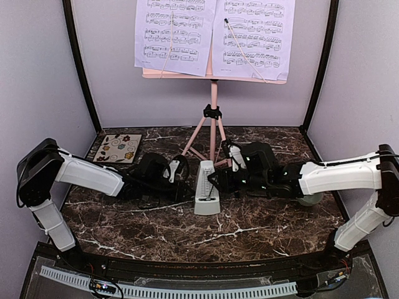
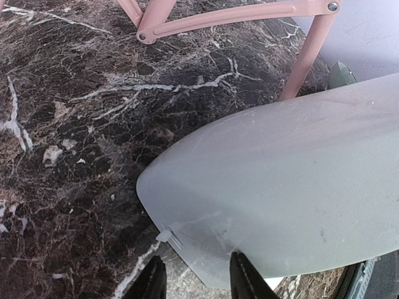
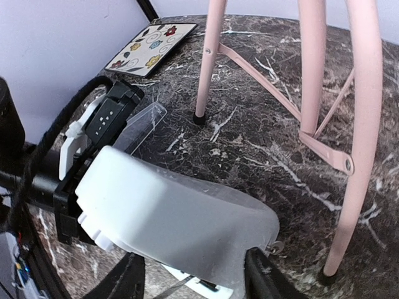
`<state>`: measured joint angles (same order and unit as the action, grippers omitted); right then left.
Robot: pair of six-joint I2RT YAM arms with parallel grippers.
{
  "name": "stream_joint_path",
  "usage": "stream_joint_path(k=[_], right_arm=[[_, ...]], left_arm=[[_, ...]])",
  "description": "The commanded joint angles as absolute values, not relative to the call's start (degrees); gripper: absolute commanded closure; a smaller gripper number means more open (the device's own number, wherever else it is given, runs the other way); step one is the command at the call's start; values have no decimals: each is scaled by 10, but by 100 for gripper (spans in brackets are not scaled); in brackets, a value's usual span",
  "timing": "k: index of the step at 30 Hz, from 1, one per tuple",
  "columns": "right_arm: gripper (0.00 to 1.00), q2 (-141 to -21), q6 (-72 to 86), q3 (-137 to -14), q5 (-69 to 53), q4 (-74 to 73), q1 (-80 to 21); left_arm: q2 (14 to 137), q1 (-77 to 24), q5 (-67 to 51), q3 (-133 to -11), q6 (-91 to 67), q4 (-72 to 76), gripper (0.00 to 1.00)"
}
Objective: Set up the instrument practice props
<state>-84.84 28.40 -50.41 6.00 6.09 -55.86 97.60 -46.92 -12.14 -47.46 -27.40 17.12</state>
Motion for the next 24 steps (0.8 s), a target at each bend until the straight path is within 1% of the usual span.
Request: stream_joint_path(k=[1, 2, 4, 5, 7, 8, 13, 18, 24], right_arm=[[35, -833, 280, -496, 61, 85, -560], [29, -830, 280, -494, 56, 86, -559], [20, -819, 280, -483, 50, 89, -560], [17, -815, 279, -478, 51, 90, -560], [13, -810, 277, -472, 56, 93, -561], [12, -810, 275, -471, 58, 92, -561], [8, -829, 280, -495, 70, 85, -562], [8, -837, 290, -505, 98, 65, -563], [10, -803, 296, -489, 140, 15, -562]], left_arm=[[958, -472, -118, -476, -270, 179, 63], [957, -472, -117, -475, -271, 180, 62], [954, -473, -114, -475, -269, 179, 60], [951, -472, -110, -474, -267, 178, 57], [945, -472, -99, -473, -264, 177, 53], [943, -472, -94, -472, -263, 177, 48], [938, -472, -88, -470, -264, 173, 40], [927, -471, -77, -465, -263, 167, 38], [911, -469, -65, -457, -264, 162, 37]])
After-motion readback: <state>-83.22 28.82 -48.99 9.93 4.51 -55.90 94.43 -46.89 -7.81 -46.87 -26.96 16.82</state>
